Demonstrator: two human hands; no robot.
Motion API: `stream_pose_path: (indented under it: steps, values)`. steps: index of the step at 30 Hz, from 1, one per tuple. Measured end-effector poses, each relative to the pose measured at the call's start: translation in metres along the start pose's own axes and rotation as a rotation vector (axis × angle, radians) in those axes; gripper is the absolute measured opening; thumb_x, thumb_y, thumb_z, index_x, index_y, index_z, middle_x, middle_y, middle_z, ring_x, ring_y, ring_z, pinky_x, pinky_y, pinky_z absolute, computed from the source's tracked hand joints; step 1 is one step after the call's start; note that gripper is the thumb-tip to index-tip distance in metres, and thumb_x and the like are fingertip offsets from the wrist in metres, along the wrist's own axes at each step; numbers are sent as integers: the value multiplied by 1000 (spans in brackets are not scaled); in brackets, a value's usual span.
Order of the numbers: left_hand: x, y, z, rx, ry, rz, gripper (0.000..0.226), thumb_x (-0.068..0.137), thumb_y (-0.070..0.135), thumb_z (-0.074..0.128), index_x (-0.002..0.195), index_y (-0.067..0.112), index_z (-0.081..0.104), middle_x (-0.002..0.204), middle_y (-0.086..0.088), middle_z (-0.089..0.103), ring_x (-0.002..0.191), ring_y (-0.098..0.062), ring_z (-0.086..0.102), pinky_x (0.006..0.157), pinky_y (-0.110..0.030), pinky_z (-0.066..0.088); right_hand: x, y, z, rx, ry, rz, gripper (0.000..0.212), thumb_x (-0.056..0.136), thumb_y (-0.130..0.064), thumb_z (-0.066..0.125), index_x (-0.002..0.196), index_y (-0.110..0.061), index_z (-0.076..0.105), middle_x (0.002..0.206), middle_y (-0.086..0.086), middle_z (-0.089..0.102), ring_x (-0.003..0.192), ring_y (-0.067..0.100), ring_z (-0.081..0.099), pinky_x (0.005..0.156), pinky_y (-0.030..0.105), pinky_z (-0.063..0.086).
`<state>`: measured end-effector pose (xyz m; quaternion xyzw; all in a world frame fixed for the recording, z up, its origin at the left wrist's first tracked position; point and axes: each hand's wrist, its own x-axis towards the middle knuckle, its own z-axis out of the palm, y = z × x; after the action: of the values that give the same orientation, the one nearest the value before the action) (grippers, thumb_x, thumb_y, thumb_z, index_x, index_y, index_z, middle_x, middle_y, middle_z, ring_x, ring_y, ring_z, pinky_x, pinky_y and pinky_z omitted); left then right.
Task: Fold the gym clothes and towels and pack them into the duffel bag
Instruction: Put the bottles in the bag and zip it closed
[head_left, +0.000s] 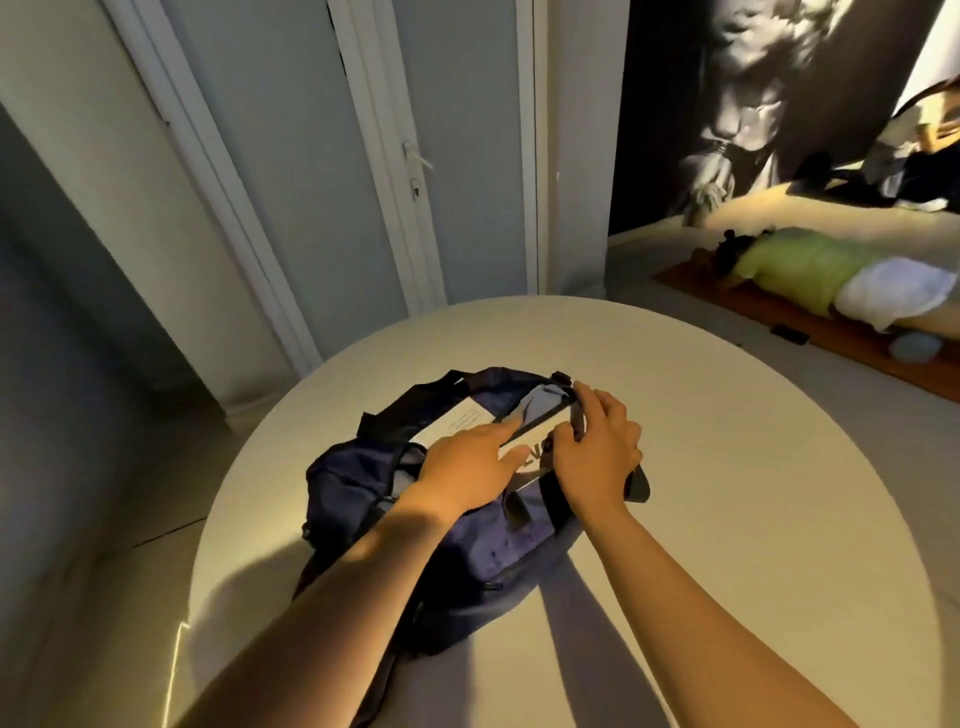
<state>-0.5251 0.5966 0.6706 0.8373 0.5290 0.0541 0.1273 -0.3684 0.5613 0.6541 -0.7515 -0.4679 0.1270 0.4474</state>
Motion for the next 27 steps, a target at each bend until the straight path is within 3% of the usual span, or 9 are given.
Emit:
stream_pose_path:
  steps: [5, 7, 9, 11, 15, 19, 21, 23, 27]
  values:
    - [9, 13, -13, 29, -204, -225, 53, 100, 50, 38, 143, 20, 47, 133, -11, 62, 116, -28, 60, 95, -40, 49, 29, -17, -19, -118, -537, 60, 52, 95, -16, 48, 143, -36, 52, 147, -4, 50, 129, 32, 46, 104, 47, 41]
    - [18, 28, -21, 13, -155, -216, 59, 98, 40, 47, 152, 20, 33, 147, -8, 49, 133, -27, 48, 105, -43, 42, 36, -21, -28, 48, -664, 172, 53, 95, -8, 47, 144, -29, 52, 134, 2, 62, 107, 23, 60, 93, 34, 48]
    - [29, 48, -26, -50, -125, -88, 70, 99, 24, 48, 160, 18, 14, 165, -4, 23, 150, -21, 25, 117, -38, 29, 44, -24, -38, 91, -733, 215, 53, 95, -4, 47, 142, -28, 55, 95, 0, 69, 76, 14, 59, 76, 27, 47]
    - [40, 58, -21, -130, -184, -56, 64, 102, 17, 41, 161, 16, 14, 168, -2, 13, 153, -17, 17, 119, -34, 26, 52, -21, -47, 88, -760, 236, 51, 94, -4, 48, 137, -30, 59, 78, 3, 66, 64, 16, 56, 69, 31, 48]
    - [49, 57, -5, -235, -266, -266, 48, 102, 33, 30, 147, 17, 40, 150, -8, 49, 132, -26, 49, 108, -42, 41, 73, -14, -68, 122, -674, 384, 38, 95, -5, 47, 123, -18, 69, 88, 7, 69, 58, 17, 62, 64, 32, 55]
    - [58, 55, 1, -202, -282, -319, 79, 93, 73, 11, 132, 20, 55, 126, -6, 65, 112, -26, 63, 95, -45, 51, 98, -7, -69, 0, -563, 387, 24, 92, -11, 49, 92, -10, 72, 87, 12, 72, 68, 28, 67, 65, 31, 57]
    - [64, 54, 9, -131, -257, -312, 63, 102, 61, 20, 121, 15, 59, 117, -8, 68, 106, -27, 65, 89, -40, 53, 103, -6, -66, -44, -605, 399, 22, 91, -13, 49, 85, -5, 69, 85, 16, 71, 76, 38, 69, 72, 43, 60]
    - [69, 52, 15, -91, -208, -333, 41, 106, 42, 34, 117, 12, 58, 114, -9, 69, 105, -27, 65, 86, -38, 52, 103, -7, -67, -120, -708, 371, 20, 90, -12, 50, 89, -1, 67, 81, 18, 70, 71, 38, 69, 71, 42, 59]
    - [77, 47, 22, -148, -91, -315, 37, 101, 28, 47, 136, 16, 48, 119, -9, 67, 111, -31, 64, 89, -39, 52, 112, -5, -69, -241, -673, 307, 21, 92, -17, 54, 105, -13, 70, 98, 12, 72, 83, 34, 69, 73, 35, 56]
